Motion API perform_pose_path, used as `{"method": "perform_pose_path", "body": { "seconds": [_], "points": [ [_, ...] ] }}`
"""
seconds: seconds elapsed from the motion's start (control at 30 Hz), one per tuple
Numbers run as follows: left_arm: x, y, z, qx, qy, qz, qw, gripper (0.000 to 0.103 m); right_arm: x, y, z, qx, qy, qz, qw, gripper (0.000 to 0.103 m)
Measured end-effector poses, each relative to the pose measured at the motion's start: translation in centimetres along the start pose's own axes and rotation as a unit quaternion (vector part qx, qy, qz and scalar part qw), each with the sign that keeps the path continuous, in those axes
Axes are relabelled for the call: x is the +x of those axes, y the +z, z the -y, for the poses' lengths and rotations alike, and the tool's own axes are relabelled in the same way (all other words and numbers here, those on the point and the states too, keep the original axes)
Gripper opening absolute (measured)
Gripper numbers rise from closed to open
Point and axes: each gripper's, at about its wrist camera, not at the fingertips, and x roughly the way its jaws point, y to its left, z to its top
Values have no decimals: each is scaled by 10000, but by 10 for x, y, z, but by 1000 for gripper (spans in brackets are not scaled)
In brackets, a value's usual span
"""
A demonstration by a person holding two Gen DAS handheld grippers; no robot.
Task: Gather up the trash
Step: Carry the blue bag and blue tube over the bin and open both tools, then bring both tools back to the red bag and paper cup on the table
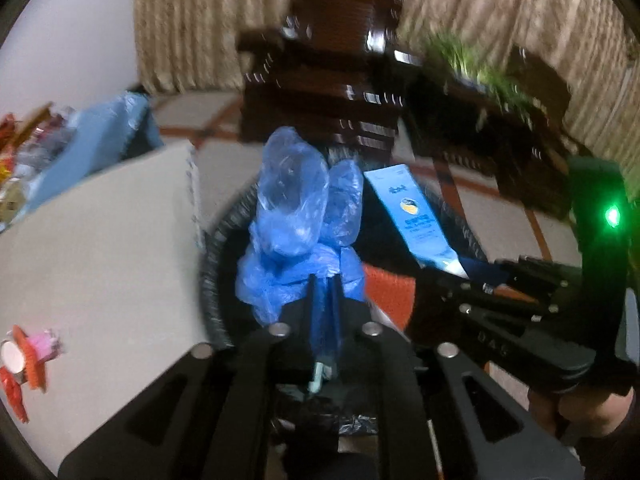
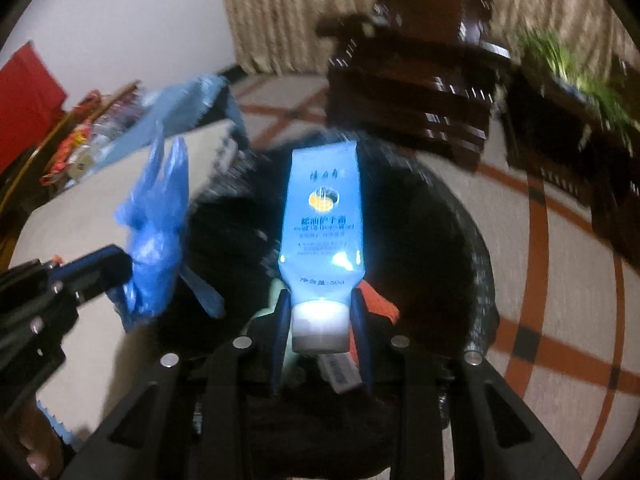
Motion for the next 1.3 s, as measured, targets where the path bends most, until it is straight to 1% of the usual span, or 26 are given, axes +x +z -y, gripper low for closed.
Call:
{"method": "perform_pose_path", "body": {
  "seconds": [0.03,0.07,0.13,0.2,0.23,0.27,0.33,0.43,0.47,0.57,0.63,0.7,0.77,0.8,0.93,1.0,1.1,1.13,1.2,1.3],
  "points": [
    [8,-3,1,59,67,-80,9999,28,4,-2,5,59,-22,-45,10000,32],
    [14,-6,1,109,146,-119,9998,35,7,-5,9,122,-24,-81,9999,33],
    [22,-17,-6,124,240,-226,9994,35,7,-13,14,206,-10,-92,9997,34],
    [22,-28,-20,36,304,-313,9990,36,5,-22,18,296,17,-123,9995,35],
    [18,-33,-30,-2,351,-330,9988,40,4,-25,19,324,42,-138,9994,35],
    [15,-39,-38,-61,420,-338,9985,48,0,-30,15,340,59,-147,9993,35],
    [3,-50,-59,-255,555,-334,9976,56,-5,-38,5,316,130,-184,9992,37],
    [-18,-68,-87,-487,743,-312,9956,58,-17,-44,-20,121,235,-106,9996,40],
    [-26,-73,-98,-563,805,-297,9947,59,-22,-46,-28,67,295,-59,9995,43],
    [-53,-86,-135,-770,1093,-189,9908,64,-33,-47,-67,-155,481,45,9987,45],
    [-75,-101,-166,-969,1317,-126,9865,64,-36,-47,-97,-339,648,40,9973,46],
    [-92,-111,-189,-1098,1492,-80,9827,65,-38,-49,-129,-535,779,47,9955,46],
    [-113,-125,-217,-1255,1716,-16,9771,65,-37,-52,-157,-716,905,24,9933,47],
    [-122,-130,-229,-1321,1805,9,9747,66,-37,-55,-177,-850,970,29,9916,47],
    [-161,-158,-285,-1626,2207,123,9616,69,-34,-65,-240,-1230,1224,-6,9848,47],
    [-173,-168,-304,-1704,2344,148,9570,70,-32,-70,-272,-1427,1374,-15,9802,47],
    [-190,-187,-341,-1962,2522,169,9474,71,-28,-75,-308,-1612,1570,2,9744,47],
    [-192,-192,-349,-2024,2544,181,9455,71,-26,-76,-321,-1664,1639,-1,9723,47],
    [-195,-198,-363,-2106,2593,203,9423,71,-20,-76,-345,-1763,1714,-10,9693,47],
    [-194,-202,-378,-2152,2600,218,9411,71,-13,-75,-371,-1851,1790,3,9663,47]
  ]
}}
